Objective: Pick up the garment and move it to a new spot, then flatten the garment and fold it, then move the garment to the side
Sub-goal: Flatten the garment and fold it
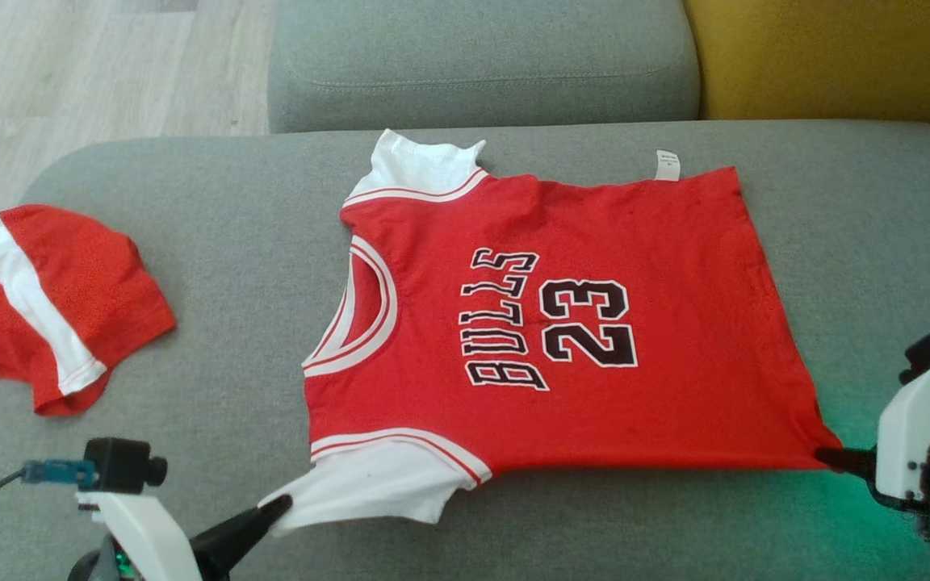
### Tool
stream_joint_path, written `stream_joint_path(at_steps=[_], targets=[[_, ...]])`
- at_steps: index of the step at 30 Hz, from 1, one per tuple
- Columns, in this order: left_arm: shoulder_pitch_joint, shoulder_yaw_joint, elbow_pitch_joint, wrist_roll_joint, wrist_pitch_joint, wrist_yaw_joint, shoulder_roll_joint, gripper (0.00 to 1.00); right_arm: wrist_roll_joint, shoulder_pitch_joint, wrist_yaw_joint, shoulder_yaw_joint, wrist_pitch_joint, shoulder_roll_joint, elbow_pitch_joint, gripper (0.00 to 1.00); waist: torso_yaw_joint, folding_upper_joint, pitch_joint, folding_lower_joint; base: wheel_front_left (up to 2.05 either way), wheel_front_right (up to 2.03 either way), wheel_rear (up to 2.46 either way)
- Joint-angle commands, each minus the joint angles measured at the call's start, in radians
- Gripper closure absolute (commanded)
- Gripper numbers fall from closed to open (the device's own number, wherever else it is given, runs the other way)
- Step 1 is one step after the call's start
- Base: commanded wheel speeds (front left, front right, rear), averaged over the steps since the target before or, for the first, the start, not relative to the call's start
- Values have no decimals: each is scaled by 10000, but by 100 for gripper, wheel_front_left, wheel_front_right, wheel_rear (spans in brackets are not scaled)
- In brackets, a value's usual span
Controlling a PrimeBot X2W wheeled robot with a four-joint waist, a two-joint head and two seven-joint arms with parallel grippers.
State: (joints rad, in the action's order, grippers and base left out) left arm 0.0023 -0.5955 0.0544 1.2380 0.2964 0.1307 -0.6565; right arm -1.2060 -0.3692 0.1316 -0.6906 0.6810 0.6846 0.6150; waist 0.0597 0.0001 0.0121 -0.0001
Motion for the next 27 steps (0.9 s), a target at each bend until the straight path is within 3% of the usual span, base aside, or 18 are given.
stream_joint_path(at_steps=[1, 14, 27], targets=[[-452, 520, -408, -44, -11, -8, -553, 100, -120, 72, -9, 147, 194, 580, -196, 100, -31, -1, -39, 1, 0, 0, 0], [-1619, 1024, -1019, -268, -151, -297, -537, 100, 532, -729, -9, 795, 75, 466, -850, 100, -186, -1, -716, 1, 0, 0, 0], [-4201, 586, -7, -995, 1015, -296, -214, 100, 1716, -2414, -9, 1140, 634, -161, -328, 100, -222, -1, -1775, 1, 0, 0, 0]])
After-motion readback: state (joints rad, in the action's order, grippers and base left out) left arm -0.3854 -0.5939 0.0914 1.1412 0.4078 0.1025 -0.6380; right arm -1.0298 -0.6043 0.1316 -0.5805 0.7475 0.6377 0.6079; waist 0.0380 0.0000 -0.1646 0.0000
